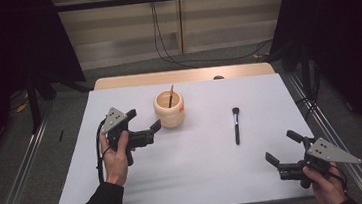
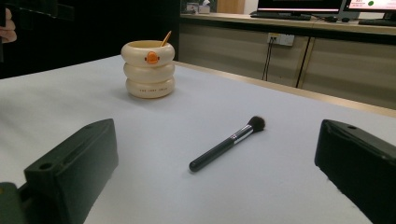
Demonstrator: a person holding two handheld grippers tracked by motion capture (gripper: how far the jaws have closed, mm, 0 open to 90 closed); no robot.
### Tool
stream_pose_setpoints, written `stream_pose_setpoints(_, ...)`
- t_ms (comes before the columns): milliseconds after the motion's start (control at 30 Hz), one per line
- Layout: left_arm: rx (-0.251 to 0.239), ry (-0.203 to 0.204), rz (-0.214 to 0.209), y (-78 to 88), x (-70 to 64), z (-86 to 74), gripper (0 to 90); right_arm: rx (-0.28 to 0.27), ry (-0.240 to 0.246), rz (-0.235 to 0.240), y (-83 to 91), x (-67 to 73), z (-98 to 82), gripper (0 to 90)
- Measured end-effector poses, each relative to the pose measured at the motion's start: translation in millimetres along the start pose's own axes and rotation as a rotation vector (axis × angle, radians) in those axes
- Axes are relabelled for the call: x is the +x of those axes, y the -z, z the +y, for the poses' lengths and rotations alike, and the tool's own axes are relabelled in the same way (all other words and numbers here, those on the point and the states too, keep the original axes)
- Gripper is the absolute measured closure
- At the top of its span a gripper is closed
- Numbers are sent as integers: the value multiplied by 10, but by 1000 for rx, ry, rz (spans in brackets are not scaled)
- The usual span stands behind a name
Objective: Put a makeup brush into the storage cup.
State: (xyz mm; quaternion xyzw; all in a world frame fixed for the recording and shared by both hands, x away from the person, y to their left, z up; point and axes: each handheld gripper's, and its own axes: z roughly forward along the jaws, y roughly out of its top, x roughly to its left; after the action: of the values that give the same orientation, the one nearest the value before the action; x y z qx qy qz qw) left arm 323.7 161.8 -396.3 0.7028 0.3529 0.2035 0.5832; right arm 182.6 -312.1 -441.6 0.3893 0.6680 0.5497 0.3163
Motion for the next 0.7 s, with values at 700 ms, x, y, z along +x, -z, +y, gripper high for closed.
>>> stream_pose_setpoints(700,3,-41,71,464,-102,-260,17,2,2,-7,0,-5,-1,0)
